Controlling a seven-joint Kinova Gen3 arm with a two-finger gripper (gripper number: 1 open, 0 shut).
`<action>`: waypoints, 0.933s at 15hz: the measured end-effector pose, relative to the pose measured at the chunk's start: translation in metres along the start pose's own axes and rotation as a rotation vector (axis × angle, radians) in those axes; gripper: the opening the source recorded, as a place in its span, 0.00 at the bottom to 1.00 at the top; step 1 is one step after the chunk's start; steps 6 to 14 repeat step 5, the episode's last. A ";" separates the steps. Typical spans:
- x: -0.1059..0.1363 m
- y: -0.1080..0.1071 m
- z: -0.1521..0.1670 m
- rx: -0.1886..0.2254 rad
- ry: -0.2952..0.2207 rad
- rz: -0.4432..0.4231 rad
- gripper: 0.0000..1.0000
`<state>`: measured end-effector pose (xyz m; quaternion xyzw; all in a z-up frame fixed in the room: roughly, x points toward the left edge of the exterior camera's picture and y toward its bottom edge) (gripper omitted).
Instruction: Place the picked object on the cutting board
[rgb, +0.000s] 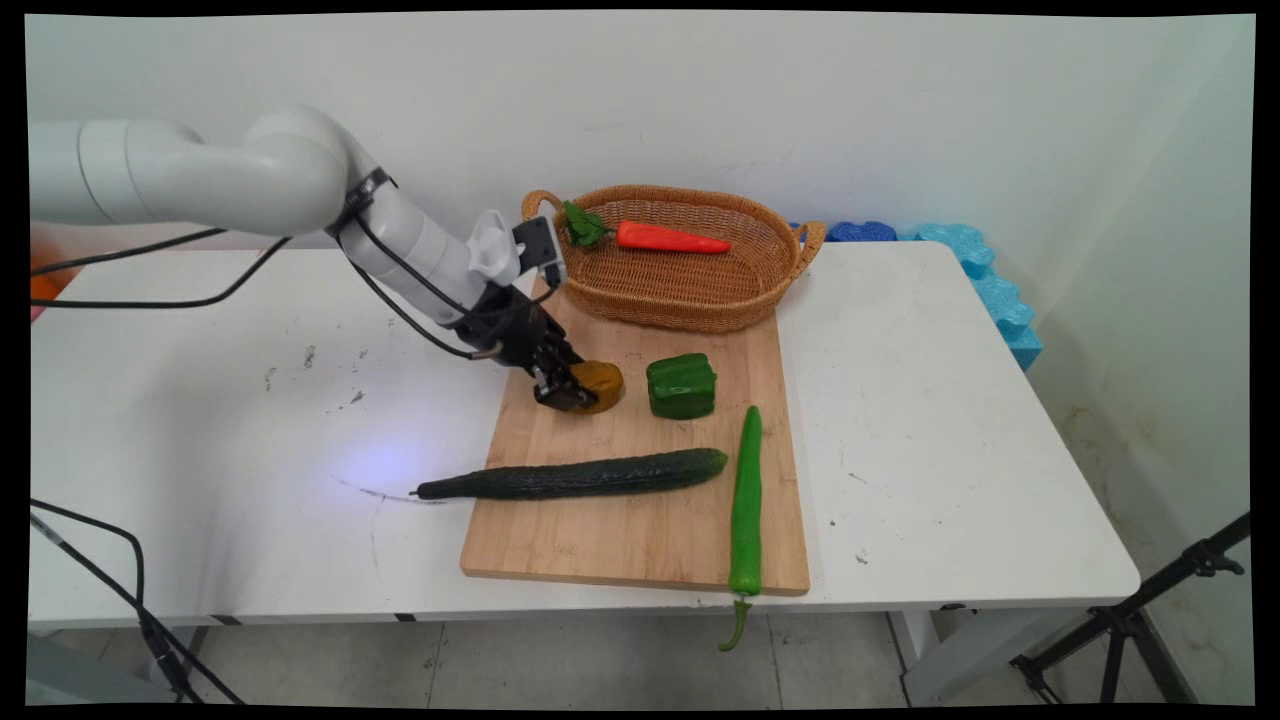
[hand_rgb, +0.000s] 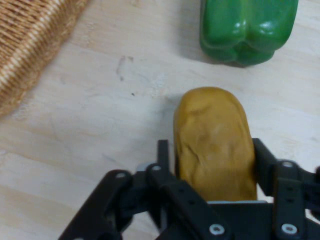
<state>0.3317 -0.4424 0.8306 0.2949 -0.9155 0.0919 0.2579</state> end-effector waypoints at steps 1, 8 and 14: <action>-0.001 0.001 0.002 -0.001 0.001 0.000 1.00; -0.004 0.005 0.011 -0.003 0.005 0.002 1.00; -0.004 0.005 0.011 -0.003 0.005 0.002 1.00</action>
